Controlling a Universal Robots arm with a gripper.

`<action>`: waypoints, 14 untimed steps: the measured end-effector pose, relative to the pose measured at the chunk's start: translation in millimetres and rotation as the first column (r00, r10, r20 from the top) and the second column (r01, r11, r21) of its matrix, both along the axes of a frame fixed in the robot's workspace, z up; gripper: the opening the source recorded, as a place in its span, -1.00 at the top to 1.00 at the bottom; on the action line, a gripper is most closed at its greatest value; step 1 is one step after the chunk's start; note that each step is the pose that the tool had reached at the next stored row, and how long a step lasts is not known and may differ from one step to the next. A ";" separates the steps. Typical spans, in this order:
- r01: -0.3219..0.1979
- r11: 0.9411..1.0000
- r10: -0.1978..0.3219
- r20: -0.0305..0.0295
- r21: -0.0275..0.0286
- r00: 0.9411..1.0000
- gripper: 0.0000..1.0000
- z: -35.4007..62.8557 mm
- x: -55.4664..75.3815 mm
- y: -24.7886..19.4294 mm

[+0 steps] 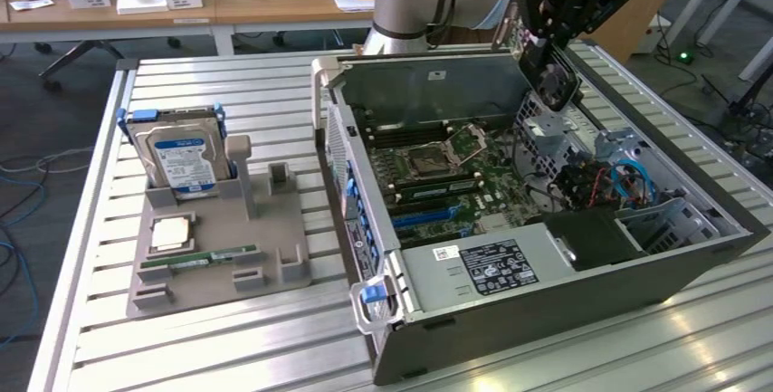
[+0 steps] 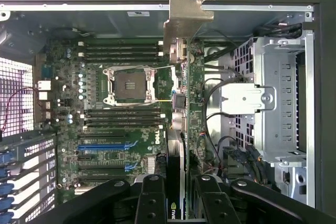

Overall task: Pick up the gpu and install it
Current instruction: 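Pick up the gpu and move the gpu toward the slot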

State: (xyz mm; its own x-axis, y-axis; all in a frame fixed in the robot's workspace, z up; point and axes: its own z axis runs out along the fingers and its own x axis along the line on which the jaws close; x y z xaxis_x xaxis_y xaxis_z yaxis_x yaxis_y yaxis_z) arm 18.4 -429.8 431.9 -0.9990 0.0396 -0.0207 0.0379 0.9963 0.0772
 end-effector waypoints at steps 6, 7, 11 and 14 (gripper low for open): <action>0.000 1.000 0.000 0.000 0.000 1.000 0.47 0.0 0.0 0.0; 0.000 1.000 0.000 0.000 0.000 1.000 0.47 0.0 0.0 0.0; 0.000 1.000 0.000 0.000 0.000 1.000 0.47 0.0 0.0 0.0; 0.000 1.000 0.000 0.000 0.000 1.000 0.47 -0.1 1.7 0.0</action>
State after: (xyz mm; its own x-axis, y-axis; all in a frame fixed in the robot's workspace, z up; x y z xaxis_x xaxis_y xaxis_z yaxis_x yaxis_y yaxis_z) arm 20.2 -429.8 431.9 -0.9990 0.0397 -0.0207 0.0380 0.9963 0.0772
